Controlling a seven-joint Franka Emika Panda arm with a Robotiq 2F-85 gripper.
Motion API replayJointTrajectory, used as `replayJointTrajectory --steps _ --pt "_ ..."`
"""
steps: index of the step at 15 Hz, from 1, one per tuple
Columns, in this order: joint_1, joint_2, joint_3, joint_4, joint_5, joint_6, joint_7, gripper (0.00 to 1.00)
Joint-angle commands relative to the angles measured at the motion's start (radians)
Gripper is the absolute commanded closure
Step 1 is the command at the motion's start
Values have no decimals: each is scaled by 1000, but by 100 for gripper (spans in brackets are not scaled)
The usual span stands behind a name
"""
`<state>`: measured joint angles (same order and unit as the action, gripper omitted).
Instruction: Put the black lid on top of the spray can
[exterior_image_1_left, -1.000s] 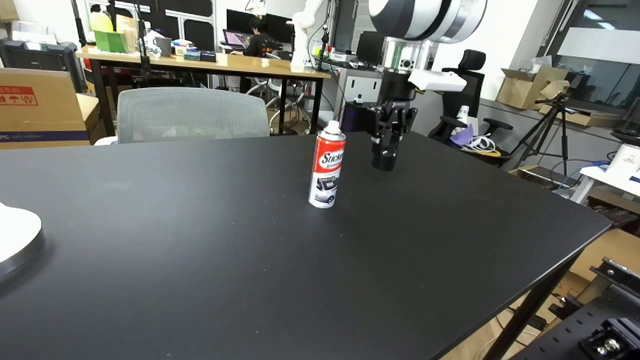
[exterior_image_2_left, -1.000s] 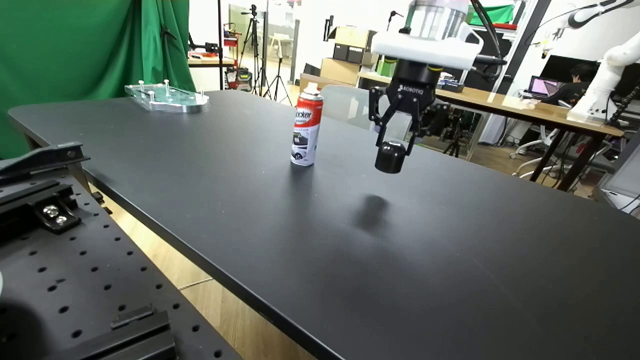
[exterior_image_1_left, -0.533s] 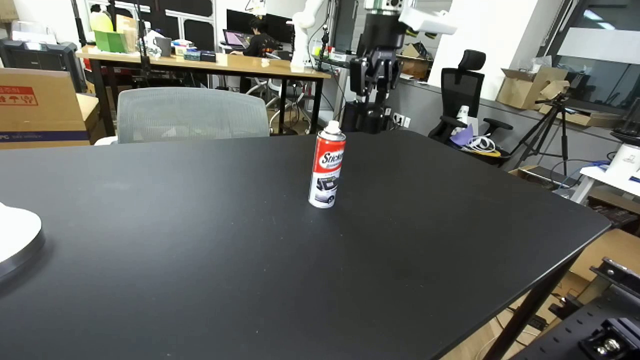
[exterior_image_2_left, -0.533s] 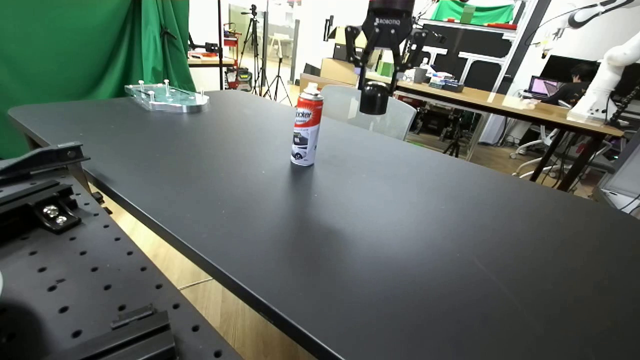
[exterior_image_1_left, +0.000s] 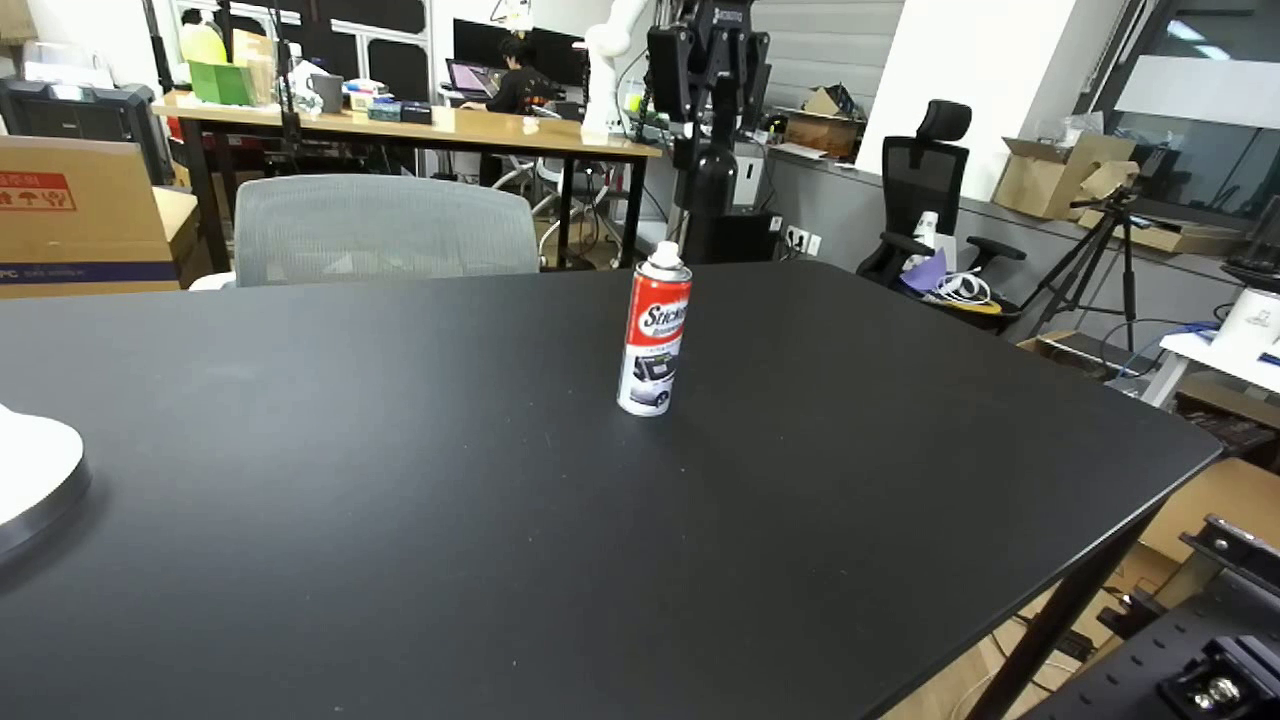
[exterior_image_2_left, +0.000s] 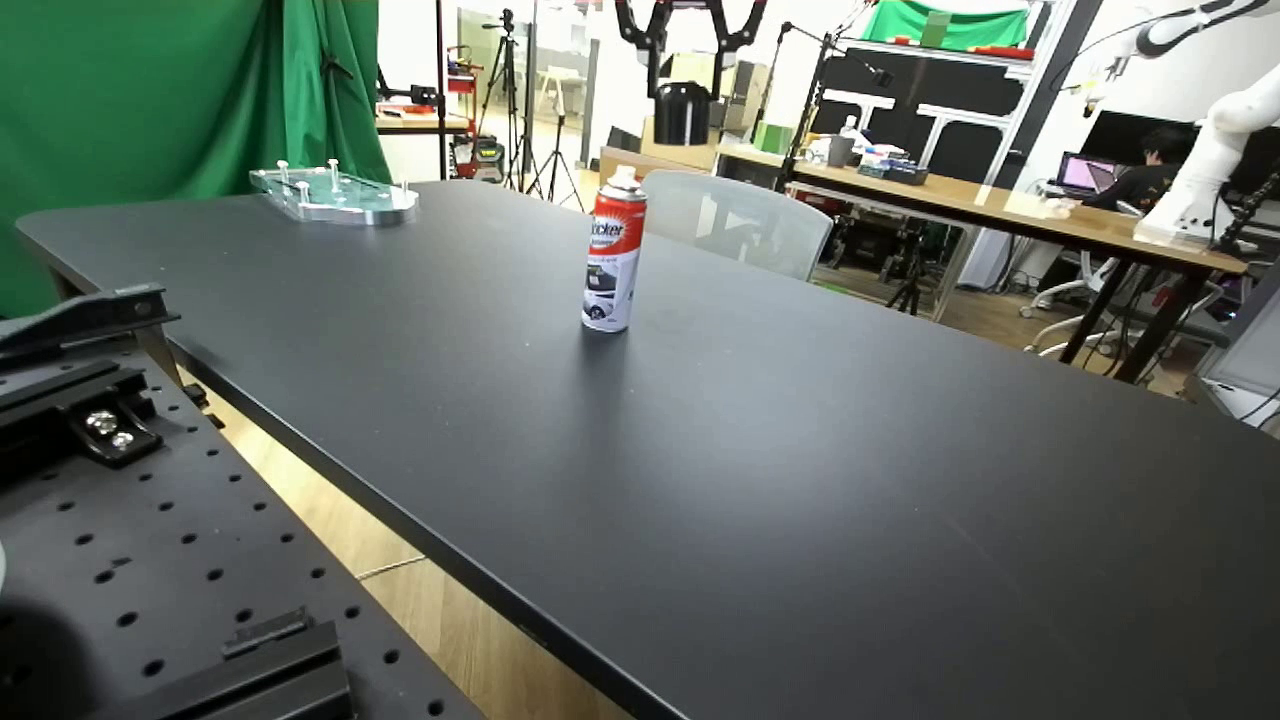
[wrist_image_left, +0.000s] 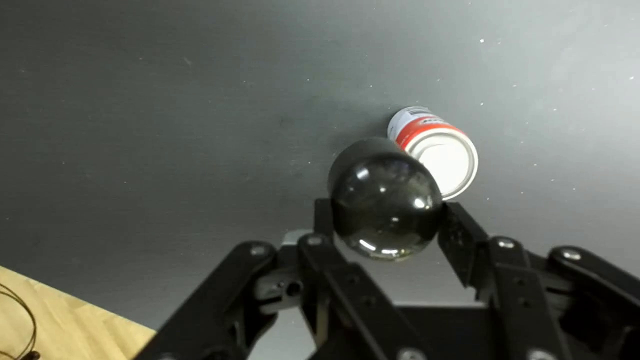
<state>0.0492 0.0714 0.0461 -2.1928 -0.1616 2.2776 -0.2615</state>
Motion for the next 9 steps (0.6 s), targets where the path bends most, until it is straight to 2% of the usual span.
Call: replayJointTrajectory --steps 1,9 --pt "19 -17 19 -14 -21 -43 33 69" --pt "32 36 38 0 -8 -73 13 69"
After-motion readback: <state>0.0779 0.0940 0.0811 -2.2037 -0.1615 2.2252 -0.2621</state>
